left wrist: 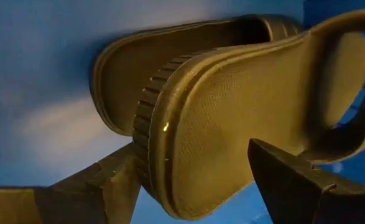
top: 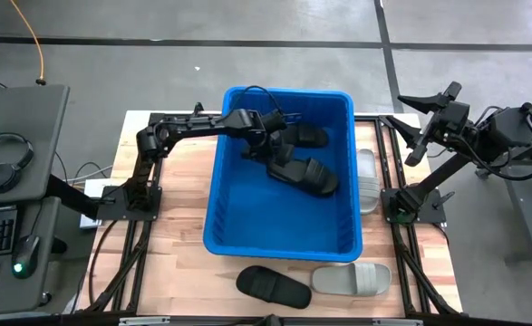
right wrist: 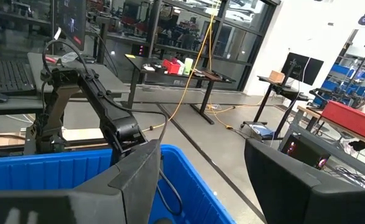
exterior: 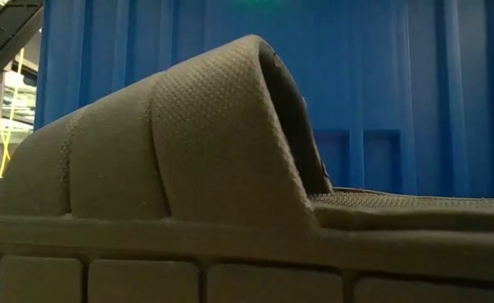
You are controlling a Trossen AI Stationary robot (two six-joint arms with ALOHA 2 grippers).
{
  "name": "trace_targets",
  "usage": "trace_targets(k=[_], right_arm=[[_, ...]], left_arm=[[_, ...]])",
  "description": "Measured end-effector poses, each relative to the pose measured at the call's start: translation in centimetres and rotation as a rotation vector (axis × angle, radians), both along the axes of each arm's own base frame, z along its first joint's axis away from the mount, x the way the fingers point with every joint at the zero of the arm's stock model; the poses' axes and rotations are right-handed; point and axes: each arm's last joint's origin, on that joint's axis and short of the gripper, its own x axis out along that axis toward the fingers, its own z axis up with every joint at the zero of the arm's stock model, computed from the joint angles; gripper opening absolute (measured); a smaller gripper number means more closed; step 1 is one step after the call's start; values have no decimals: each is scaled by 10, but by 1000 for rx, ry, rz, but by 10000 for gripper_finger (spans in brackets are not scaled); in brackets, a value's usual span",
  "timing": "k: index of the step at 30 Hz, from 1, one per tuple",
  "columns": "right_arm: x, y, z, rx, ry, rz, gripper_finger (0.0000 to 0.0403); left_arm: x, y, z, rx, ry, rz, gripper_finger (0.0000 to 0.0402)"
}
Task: Pick and place slides into bin
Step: Stack the black slipper on the bottom black slipper in the blue bin, then stack the black slipper on the top black slipper in the blue bin
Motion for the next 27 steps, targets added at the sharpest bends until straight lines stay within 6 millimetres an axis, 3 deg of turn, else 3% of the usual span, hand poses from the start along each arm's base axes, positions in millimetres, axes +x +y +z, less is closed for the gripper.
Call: trace_targets(k=[11, 18, 27], right_arm=[[0, 0, 0, -1, -1, -14, 224], [0, 0, 0, -1, -1, -14, 224], [0, 0, 0, -1, -1, -14, 224]], left_arm=[[-13, -1, 6, 138, 183, -119, 257], [-9, 3, 21, 226, 160, -125, 255], [-5, 3, 24, 217, 100, -179, 255]])
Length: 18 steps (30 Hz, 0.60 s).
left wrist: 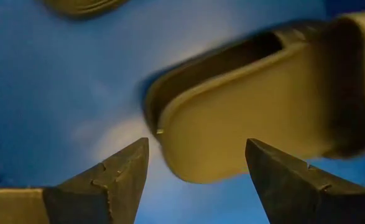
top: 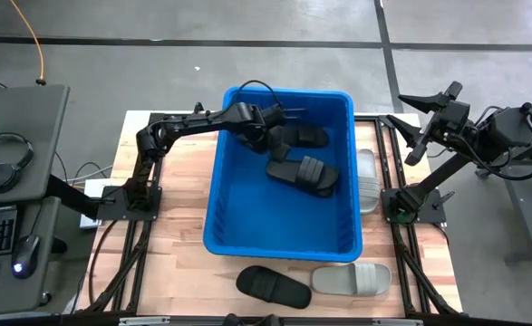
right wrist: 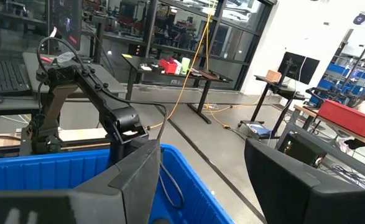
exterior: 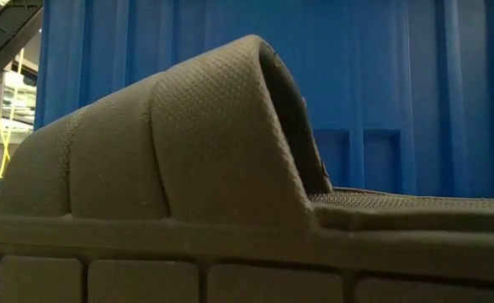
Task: Pick and place slides into bin
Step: Stack the black slipper on the top black slipper in the blue bin
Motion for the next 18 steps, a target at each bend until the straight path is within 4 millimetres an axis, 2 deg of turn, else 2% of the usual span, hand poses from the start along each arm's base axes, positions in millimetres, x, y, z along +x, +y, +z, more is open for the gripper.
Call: trace_targets(k=[4, 9, 12, 18], right_arm=[[0, 0, 0, 0, 0, 0, 224], [0, 0, 0, 0, 0, 0, 224], [0, 0, 0, 0, 0, 0, 224], [0, 0, 0, 2, 1, 26, 224]], left_arm=[[3, 2, 25, 60, -47, -97, 255], [0, 2, 75, 187, -73, -171, 255], [-5, -2, 97, 176, -106, -228, 255], [-13, -29, 137, 85, -203, -336, 255]])
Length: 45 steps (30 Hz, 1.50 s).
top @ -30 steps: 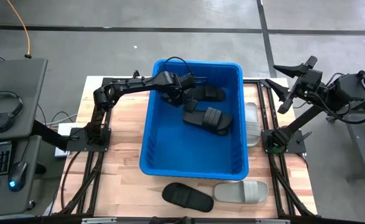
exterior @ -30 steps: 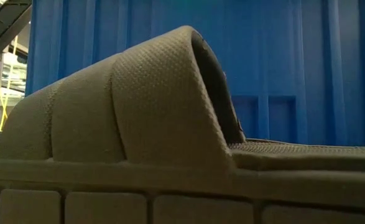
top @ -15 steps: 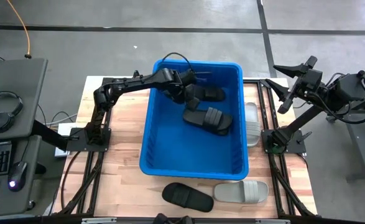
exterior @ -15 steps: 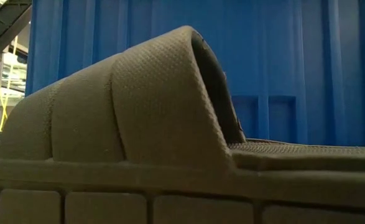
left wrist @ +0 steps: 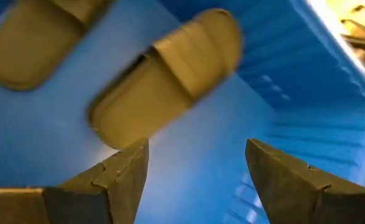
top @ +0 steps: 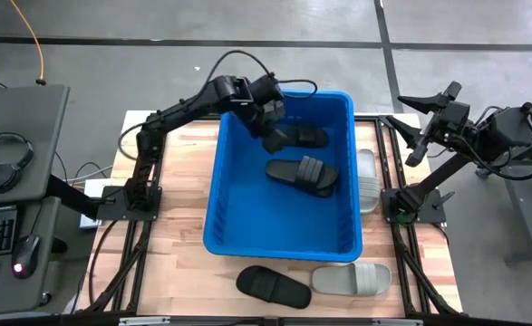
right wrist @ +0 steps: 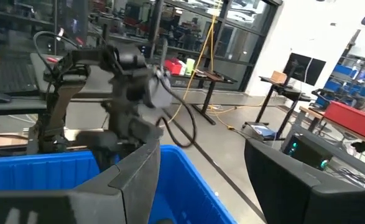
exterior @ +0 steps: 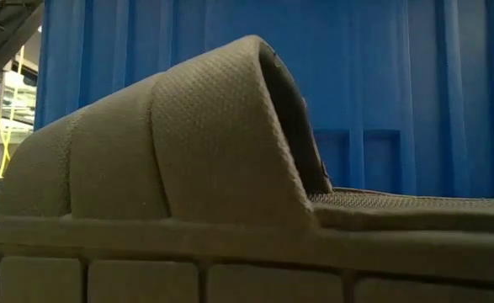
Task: Pick and place slides into bin
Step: Stack the black slipper on the top black slipper in the blue bin
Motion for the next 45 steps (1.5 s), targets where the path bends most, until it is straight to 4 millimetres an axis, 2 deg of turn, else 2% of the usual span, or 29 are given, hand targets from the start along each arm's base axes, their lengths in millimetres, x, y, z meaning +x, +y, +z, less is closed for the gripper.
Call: trace_targets(k=[7, 14, 21, 26, 35, 41, 45], right_arm=[[-3, -1, 0, 13, -5, 69, 224], [-4, 0, -1, 64, -13, 178, 224], [-2, 4, -5, 238, -36, 297, 224], [7, 13, -10, 354, -20, 333, 224], [56, 51, -28, 484, 89, 334, 224], [83, 83, -41, 576, 117, 348, 224], [93, 114, -49, 651, 89, 359, 224]], left_arm=[[-17, -57, 25, -8, 49, 2, 255], [-26, -120, 49, 15, 11, 47, 255], [-33, -183, 54, -39, 30, 30, 255], [-44, -232, 52, -20, 80, 67, 255], [-85, -337, 55, -45, 16, 101, 255], [-105, -381, 51, -86, -58, 181, 255], [-106, -407, 36, -93, -31, 184, 255]])
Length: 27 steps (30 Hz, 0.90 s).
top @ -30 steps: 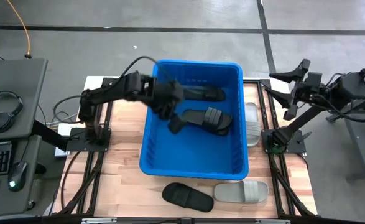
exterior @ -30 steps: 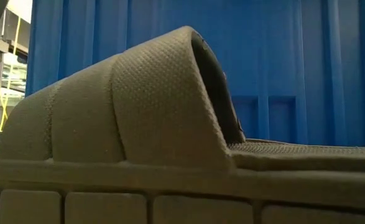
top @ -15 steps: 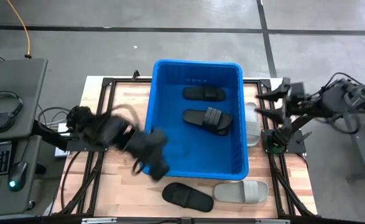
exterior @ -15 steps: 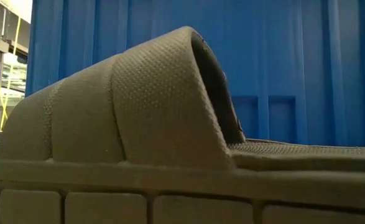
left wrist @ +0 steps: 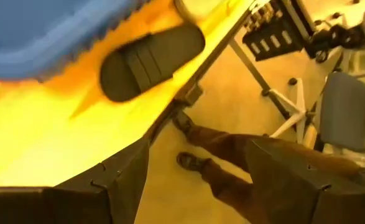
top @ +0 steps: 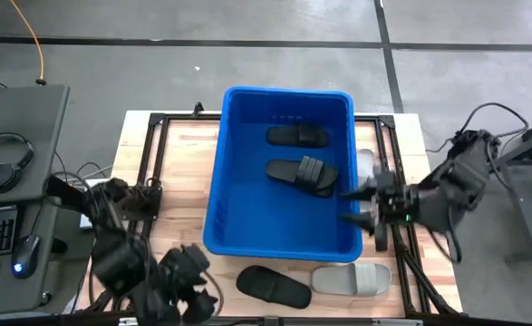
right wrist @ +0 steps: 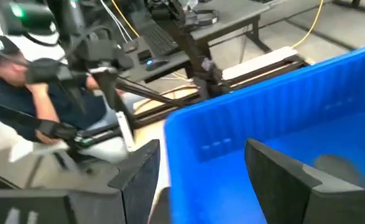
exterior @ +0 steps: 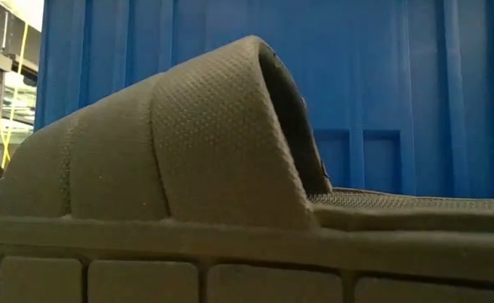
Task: Pick and place slides into bin
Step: Stack the black slipper on the top black slipper in the blue bin
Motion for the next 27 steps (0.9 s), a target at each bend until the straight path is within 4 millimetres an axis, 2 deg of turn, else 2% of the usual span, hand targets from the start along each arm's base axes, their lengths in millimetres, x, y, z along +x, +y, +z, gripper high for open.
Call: trace_targets(k=[6, 9, 18, 27], right_arm=[[1, 53, -21, 122, -5, -39, 224], [0, 77, -34, 220, -5, -71, 224], [7, 147, -87, 482, -28, -208, 224], [9, 204, -131, 724, -176, -301, 224]], left_arm=[[-1, -28, -21, 31, 10, 27, 255], [0, -32, -27, 58, 23, 28, 255], [1, -28, -27, 224, -43, -5, 255], [1, -28, -27, 236, -44, -18, 255]])
